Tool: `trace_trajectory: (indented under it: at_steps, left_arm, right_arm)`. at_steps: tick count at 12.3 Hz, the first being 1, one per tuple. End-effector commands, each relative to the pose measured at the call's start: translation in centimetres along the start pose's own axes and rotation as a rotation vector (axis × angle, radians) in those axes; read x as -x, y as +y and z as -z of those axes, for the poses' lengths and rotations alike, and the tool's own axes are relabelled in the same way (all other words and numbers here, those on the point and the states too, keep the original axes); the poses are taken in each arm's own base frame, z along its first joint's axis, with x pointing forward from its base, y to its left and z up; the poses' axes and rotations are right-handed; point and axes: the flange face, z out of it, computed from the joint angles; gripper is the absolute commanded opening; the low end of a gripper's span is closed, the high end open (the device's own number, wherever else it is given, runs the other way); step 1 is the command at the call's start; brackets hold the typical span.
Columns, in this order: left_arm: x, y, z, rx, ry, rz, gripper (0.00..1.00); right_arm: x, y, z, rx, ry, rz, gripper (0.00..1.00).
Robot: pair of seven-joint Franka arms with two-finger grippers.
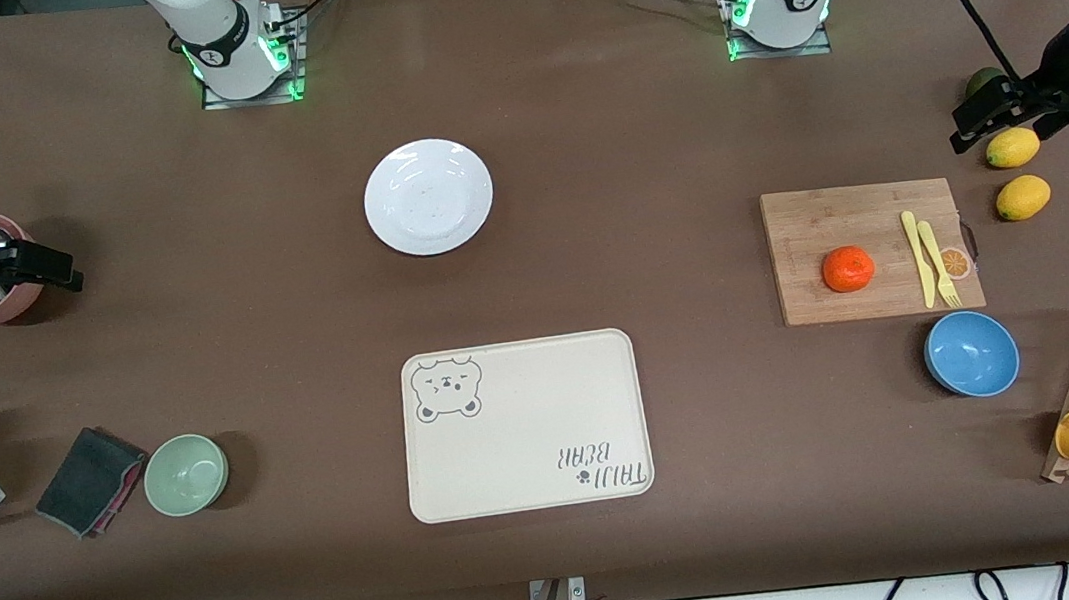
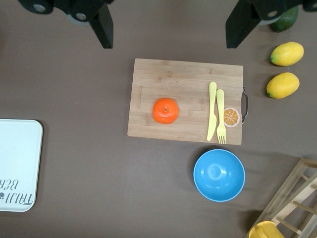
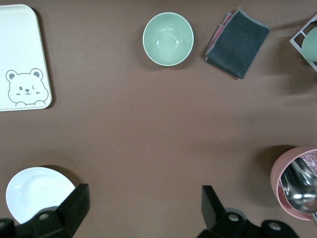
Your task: Place orange and plate with both arms
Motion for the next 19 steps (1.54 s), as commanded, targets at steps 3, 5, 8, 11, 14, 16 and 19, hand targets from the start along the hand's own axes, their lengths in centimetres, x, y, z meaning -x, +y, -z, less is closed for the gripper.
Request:
trace_trajectory:
  at_steps: [3,5,8,11,14,16,19]
  left_arm:
    - [-0.29,0.31,0.52,-0.02,-0.002,-0.004,1.0]
    - [-0.28,0.33,0.51,-0.019,-0.003,-0.004,1.0]
    - [-0.28,0.33,0.51,-0.019,-0.003,-0.004,1.0]
    - [-0.28,0.33,0.51,-0.019,-0.003,0.0,1.0]
    - [-0.45,0.43,0.18,-0.02,-0.009,-0.002,1.0]
    - [-0.4,1.26,0.14,-0.022,-0.009,-0.016,1.0]
    - [-0.4,1.26,0.14,-0.022,-0.009,-0.016,1.0]
  right_arm:
    - [0.1,0.32,0.22,0.027,0.006,0.017,1.0]
    - [0.12,0.3,0.21,0.025,0.005,0.015,1.0]
    - [0.12,0.38,0.21,0.024,0.005,0.01,1.0]
    - [0.12,0.58,0.01,0.025,-0.003,0.003,1.0]
    - [-0.01,1.1,-0.25,0.024,-0.007,-0.011,1.0]
    - [-0.01,1.02,-0.25,0.024,-0.007,-0.011,1.0]
    - [-0.07,0.93,-0.33,0.024,-0.007,-0.01,1.0]
